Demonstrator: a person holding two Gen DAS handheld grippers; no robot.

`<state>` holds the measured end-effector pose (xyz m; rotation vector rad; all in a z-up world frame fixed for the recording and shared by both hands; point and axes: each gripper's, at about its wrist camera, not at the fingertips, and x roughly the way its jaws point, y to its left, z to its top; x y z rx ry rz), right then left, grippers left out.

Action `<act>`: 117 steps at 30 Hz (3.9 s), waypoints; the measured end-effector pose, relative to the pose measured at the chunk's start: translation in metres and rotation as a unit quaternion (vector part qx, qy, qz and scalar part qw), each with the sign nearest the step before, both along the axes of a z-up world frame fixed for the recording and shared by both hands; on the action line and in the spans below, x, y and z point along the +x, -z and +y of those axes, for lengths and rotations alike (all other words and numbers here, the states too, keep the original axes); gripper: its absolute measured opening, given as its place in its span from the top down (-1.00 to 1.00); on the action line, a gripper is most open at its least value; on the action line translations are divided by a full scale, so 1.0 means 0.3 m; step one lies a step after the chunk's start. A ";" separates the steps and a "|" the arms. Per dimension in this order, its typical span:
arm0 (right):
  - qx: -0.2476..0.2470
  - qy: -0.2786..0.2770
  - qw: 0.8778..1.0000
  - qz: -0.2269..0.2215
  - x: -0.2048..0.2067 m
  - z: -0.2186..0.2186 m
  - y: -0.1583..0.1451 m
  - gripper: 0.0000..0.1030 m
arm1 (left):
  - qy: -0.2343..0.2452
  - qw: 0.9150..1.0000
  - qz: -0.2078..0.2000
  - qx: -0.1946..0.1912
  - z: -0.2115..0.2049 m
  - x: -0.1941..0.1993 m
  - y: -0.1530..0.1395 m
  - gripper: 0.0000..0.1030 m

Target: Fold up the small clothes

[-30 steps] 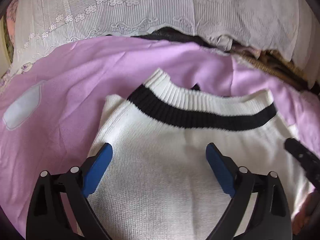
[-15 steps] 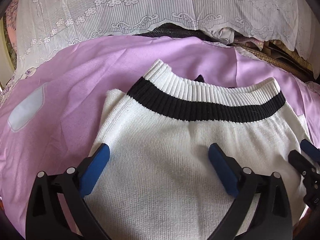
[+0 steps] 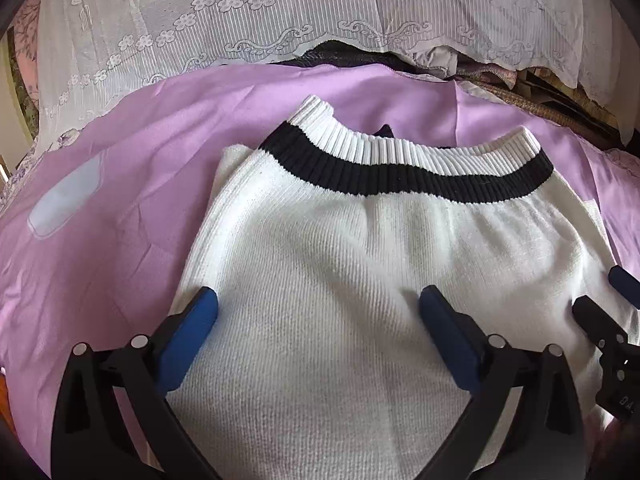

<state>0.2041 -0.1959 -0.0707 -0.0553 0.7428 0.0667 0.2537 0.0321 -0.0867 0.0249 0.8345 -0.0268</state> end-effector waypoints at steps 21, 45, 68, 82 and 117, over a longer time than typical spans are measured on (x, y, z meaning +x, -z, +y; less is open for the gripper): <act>0.120 0.020 0.991 0.055 -0.145 -0.194 0.056 -0.69 | -0.009 1.000 -0.008 -0.002 0.018 -0.280 -0.004 -0.91; 0.386 0.069 0.920 0.023 -0.023 -0.437 0.088 0.88 | 0.023 1.000 0.003 -0.014 -0.131 -0.277 0.008 -0.91; 0.383 0.034 0.917 0.101 -0.048 -0.422 0.087 -0.87 | -0.026 0.999 0.008 -0.039 -0.156 -0.143 0.009 -0.92; 0.343 0.001 0.938 0.057 0.048 -0.416 0.062 -0.93 | -0.026 0.998 0.007 -0.048 -0.154 -0.143 0.014 -0.92; 0.394 0.023 0.919 0.024 0.025 -0.389 0.101 0.43 | -0.054 0.997 -0.023 -0.049 -0.104 -0.126 -0.024 -0.92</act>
